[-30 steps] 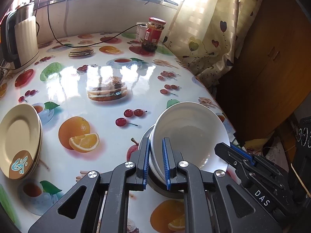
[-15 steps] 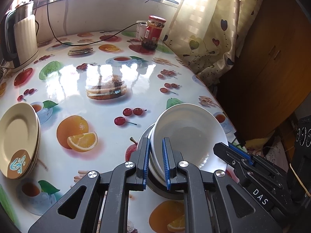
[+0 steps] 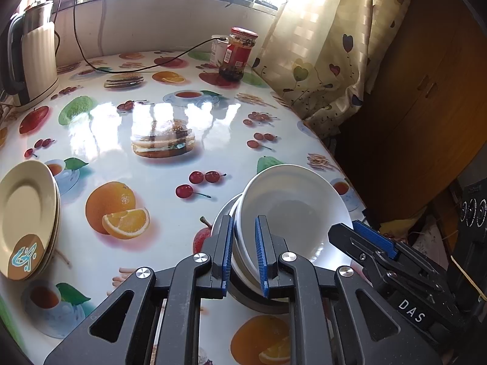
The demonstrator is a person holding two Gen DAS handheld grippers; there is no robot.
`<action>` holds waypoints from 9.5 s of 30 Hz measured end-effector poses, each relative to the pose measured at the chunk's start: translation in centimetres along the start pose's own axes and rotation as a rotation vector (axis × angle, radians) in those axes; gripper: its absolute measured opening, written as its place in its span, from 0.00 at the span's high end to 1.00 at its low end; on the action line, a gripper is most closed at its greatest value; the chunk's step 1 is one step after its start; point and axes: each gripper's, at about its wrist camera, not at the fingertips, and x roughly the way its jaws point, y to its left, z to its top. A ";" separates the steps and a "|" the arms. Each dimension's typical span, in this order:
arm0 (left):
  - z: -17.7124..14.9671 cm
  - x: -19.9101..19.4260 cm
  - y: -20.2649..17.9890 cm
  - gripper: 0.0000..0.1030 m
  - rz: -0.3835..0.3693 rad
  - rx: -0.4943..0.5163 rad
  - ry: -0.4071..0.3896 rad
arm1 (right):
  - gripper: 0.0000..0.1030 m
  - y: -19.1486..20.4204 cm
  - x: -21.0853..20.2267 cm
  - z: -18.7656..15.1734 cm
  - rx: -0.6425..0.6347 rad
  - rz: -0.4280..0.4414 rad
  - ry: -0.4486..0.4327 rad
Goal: Organize plates and bowls
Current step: 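Open the left gripper to release the bowl onto the stack, then grip the rims of the stacked white bowls with both grippers and lift, then carry the white bowl stack with both grippers toward the cream plate stack, then lower the white bowl stack onto the cream plates with both grippers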
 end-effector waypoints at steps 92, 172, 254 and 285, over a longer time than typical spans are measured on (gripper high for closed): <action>-3.8 3.3 7.8 0.94 -0.329 -0.351 -0.005 | 0.90 -9.7 3.3 -4.4 0.496 0.479 -0.005; -2.5 -5.4 14.6 0.96 -0.194 -0.423 -0.156 | 0.92 0.6 6.6 1.8 0.330 0.630 0.076; -6.0 -10.9 28.9 0.96 0.001 -0.654 -0.267 | 0.92 17.7 17.2 3.2 0.123 0.723 0.322; -6.0 -11.5 28.0 0.93 0.053 -0.615 -0.268 | 0.84 18.1 16.2 3.4 0.016 0.638 0.274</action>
